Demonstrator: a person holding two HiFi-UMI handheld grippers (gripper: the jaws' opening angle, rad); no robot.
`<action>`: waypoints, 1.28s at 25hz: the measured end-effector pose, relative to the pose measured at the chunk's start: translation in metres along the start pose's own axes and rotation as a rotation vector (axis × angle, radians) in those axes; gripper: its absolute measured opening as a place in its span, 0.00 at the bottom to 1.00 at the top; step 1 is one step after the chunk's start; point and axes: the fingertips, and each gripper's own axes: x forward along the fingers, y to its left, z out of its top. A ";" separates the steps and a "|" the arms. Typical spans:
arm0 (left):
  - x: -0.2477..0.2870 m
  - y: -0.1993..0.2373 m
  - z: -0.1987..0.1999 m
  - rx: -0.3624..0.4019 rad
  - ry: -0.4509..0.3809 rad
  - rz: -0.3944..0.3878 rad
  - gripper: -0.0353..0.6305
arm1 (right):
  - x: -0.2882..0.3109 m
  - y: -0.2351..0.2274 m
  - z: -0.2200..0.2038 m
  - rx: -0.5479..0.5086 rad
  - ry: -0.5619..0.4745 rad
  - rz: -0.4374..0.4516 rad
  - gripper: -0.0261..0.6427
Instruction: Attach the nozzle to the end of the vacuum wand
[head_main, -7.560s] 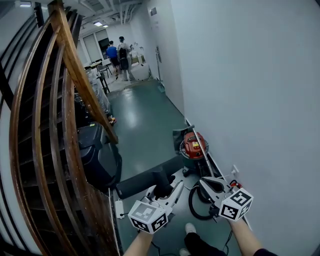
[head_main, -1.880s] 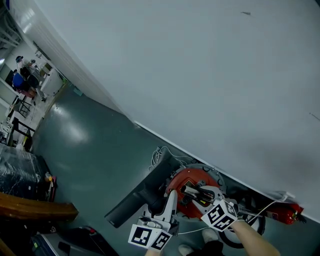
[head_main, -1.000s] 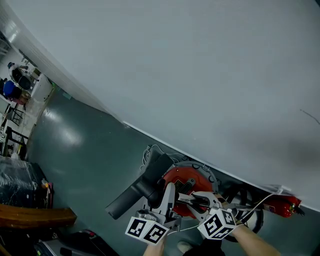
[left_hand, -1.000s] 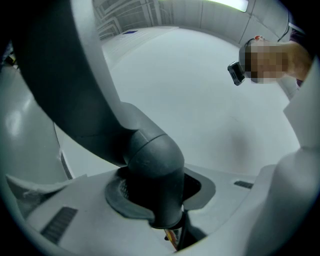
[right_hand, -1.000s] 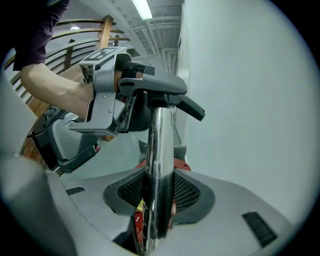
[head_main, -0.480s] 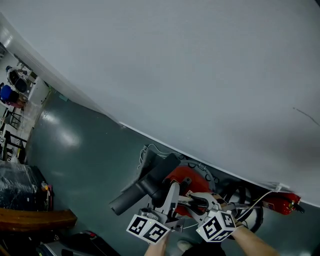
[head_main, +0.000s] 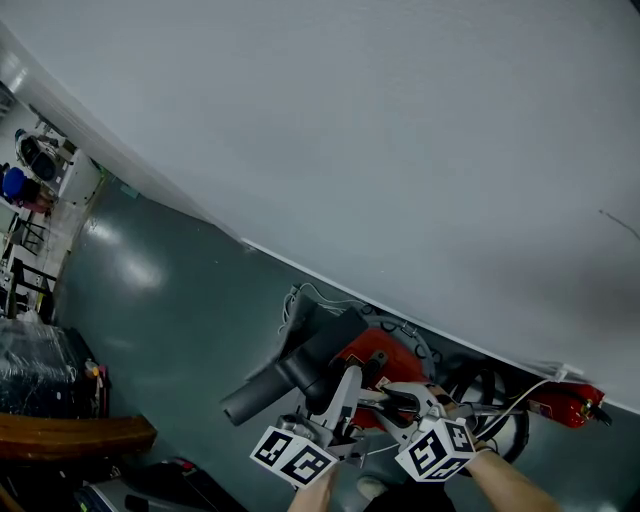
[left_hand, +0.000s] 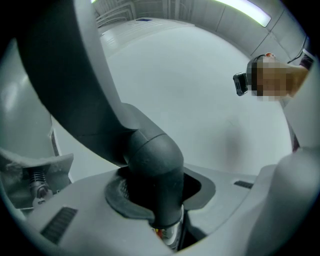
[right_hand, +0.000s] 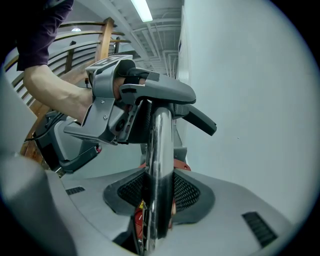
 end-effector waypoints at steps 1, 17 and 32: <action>0.000 0.001 0.000 -0.012 -0.002 -0.002 0.25 | 0.000 0.000 0.000 -0.001 0.003 -0.001 0.26; 0.007 -0.002 -0.002 -0.100 -0.024 -0.033 0.25 | 0.000 -0.007 -0.002 -0.006 0.016 -0.010 0.26; 0.004 0.003 -0.022 0.023 0.061 0.008 0.25 | 0.007 0.001 -0.011 -0.017 0.041 0.002 0.26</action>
